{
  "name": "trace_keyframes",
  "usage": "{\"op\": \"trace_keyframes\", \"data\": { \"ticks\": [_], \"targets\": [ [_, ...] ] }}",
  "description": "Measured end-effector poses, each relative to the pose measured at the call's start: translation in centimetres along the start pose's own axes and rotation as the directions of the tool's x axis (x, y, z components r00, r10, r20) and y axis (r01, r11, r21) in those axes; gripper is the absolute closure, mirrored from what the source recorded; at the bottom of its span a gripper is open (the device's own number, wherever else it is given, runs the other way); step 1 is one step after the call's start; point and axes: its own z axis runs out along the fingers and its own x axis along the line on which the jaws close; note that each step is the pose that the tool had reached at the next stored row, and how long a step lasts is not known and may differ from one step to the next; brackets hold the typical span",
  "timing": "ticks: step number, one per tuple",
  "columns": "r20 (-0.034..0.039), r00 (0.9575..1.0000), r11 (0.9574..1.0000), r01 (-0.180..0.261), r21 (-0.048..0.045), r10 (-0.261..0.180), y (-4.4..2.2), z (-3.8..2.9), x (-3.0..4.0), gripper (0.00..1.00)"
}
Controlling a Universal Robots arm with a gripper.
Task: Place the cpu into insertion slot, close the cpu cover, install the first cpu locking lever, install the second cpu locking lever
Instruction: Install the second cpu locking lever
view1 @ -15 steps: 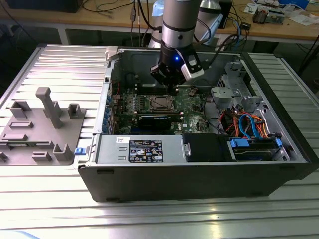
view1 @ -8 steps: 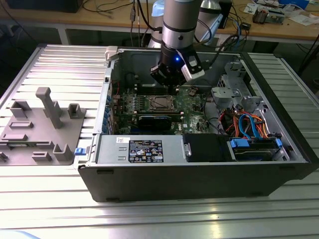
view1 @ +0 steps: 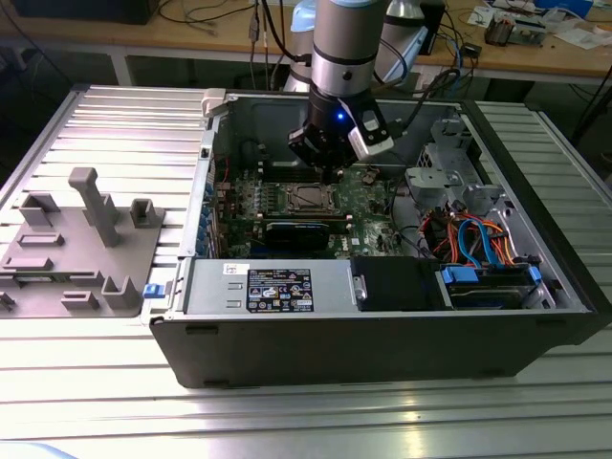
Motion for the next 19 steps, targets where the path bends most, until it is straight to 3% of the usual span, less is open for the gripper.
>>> {"op": "trace_keyframes", "data": {
  "ticks": [16, 19],
  "targets": [
    [0.0, 1.0, 1.0, 0.0, -0.0001, 0.0, -0.31, -0.03, 0.0, 0.89],
    [-0.0001, 1.0, 1.0, 0.0, -0.0001, 0.0, -0.28, -0.31, 0.0, 0.89]
  ]
}}
